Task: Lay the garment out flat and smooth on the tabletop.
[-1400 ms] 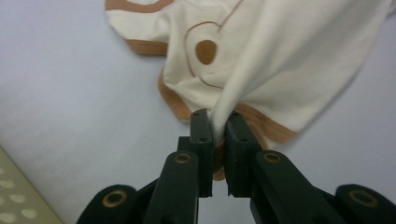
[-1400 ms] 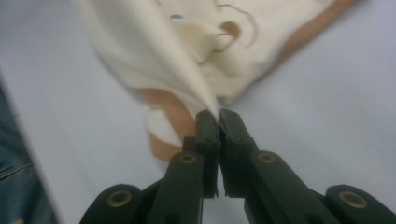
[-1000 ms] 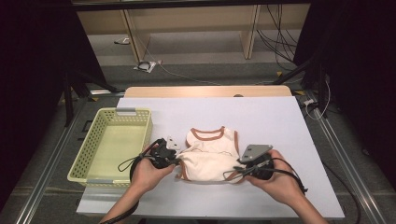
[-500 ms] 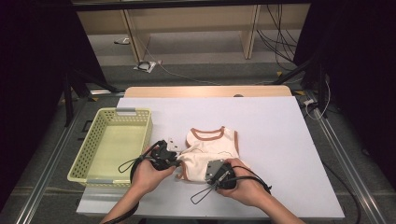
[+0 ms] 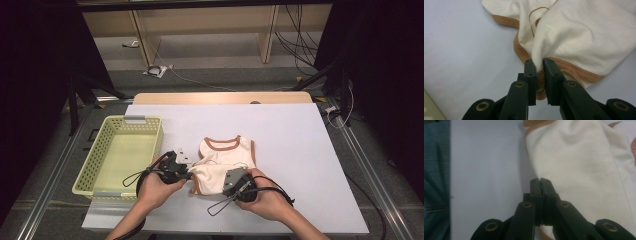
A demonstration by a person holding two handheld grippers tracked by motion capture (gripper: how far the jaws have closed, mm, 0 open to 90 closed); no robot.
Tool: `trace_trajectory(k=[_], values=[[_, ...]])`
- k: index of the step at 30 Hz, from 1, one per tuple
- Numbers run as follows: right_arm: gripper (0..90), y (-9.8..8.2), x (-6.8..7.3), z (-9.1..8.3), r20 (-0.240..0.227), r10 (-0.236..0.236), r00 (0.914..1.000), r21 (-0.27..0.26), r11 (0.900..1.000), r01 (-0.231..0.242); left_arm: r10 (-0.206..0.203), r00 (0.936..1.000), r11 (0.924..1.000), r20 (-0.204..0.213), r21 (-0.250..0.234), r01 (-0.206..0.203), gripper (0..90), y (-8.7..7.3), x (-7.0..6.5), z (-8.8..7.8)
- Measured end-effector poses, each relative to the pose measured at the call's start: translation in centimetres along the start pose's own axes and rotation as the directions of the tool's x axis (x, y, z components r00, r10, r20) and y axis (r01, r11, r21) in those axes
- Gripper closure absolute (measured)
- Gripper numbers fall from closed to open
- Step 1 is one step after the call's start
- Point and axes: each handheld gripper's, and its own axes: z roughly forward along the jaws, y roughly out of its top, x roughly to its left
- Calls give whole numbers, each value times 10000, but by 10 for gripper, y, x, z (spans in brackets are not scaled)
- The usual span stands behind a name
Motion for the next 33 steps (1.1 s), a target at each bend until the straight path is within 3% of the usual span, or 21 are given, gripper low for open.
trace_trajectory(k=[1, 6, 8, 9, 12, 13, 14, 15, 16, 17, 22, 23, 24, 25, 26, 27, 28, 29, 30, 31, 33], values=[[899, -1, 4, -8, -364, 179, 9992, -141, 9997, -184, 88, 9999, 10000, 86, 4, -89, 804, -3, -3, -4], [900, -3, 16, -18, -908, 187, 9957, -360, 9991, -221, 414, 9989, 9991, 219, 119, -416, 775, -12, -14, -11], [899, -4, 23, -24, -1205, 182, 9926, -599, 9979, -255, 607, 9978, 9980, 257, 130, -611, 764, -17, -19, -17], [899, -4, 28, -32, -1508, 352, 9879, -932, 9944, -497, 757, 9967, 9971, 307, 75, -760, 733, -21, -24, -24], [899, -4, 28, -38, -1515, 539, 9870, -1210, 9900, -727, 964, 9948, 9953, 343, 16, -965, 662, -24, -30, -32], [898, -4, 24, -43, -1117, 721, 9911, -1230, 9887, -858, 1029, 9937, 9947, 434, -95, -1026, 641, -26, -36, -39], [898, -4, 24, -43, -1117, 721, 9911, -1230, 9887, -858, 1029, 9937, 9947, 434, -95, -1026, 626, -26, -36, -39], [898, -6, 15, -42, -682, 947, 9932, -1088, 9888, -1018, 1172, 9924, 9931, 365, -143, -1167, 611, -26, -41, -45], [898, -6, 15, -42, -682, 947, 9932, -1088, 9888, -1018, 1172, 9924, 9931, 365, -143, -1167, 601, -26, -41, -45], [898, -8, 7, -37, -602, 1253, 9903, -985, 9865, -1308, 1258, 9915, 9920, 321, -170, -1253, 583, -25, -43, -48], [895, -9, -6, -21, -416, 1691, 9847, -674, 9829, -1716, 1442, 9895, 9891, 23, -303, -1441, 552, -21, -46, -57], [894, -9, -8, -14, -412, 1728, 9841, -642, 9824, -1752, 1529, 9878, 9878, 308, -342, -1519, 549, -20, -50, -56], [894, -9, -8, -14, -412, 1728, 9841, -642, 9824, -1752, 1529, 9878, 9878, 308, -342, -1519, 549, -20, -50, -56], [893, -9, -9, -12, -406, 1703, 9846, -565, 9834, -1724, 1638, 9839, 9863, 716, -337, -1617, 549, -18, -55, -53], [881, -10, -10, -8, -328, 1743, 9841, -444, 9834, -1757, 1695, 9752, 9855, 1426, -327, -1665, 549, -17, -62, -46], [857, -10, -11, -6, -237, 1784, 9837, -395, 9830, -1792, 1691, 9692, 9856, 1791, -282, -1668, 549, -16, -67, -41], [857, -10, -11, -6, -237, 1784, 9837, -395, 9830, -1792, 1691, 9692, 9856, 1791, -282, -1668, 549, -16, -67, -41], [791, -12, -10, -7, -151, 1845, 9827, -297, 9823, -1849, 1952, 9596, 9802, 2027, -59, -1982, 549, -15, -77, -30], [791, -12, -10, -7, -151, 1845, 9827, -297, 9823, -1849, 1952, 9596, 9802, 2027, -59, -1982, 549, -15, -77, -30], [730, -12, -6, -12, 7, 1806, 9836, -403, 9828, -1804, 2081, 9542, 9764, 2151, 112, -2155, 549, -15, -85, -20], [691, -14, -2, -18, 180, 1813, 9833, -486, 9824, -1802, 2127, 9515, 9749, 2222, 171, -2219, 551, -16, -89, -13]])
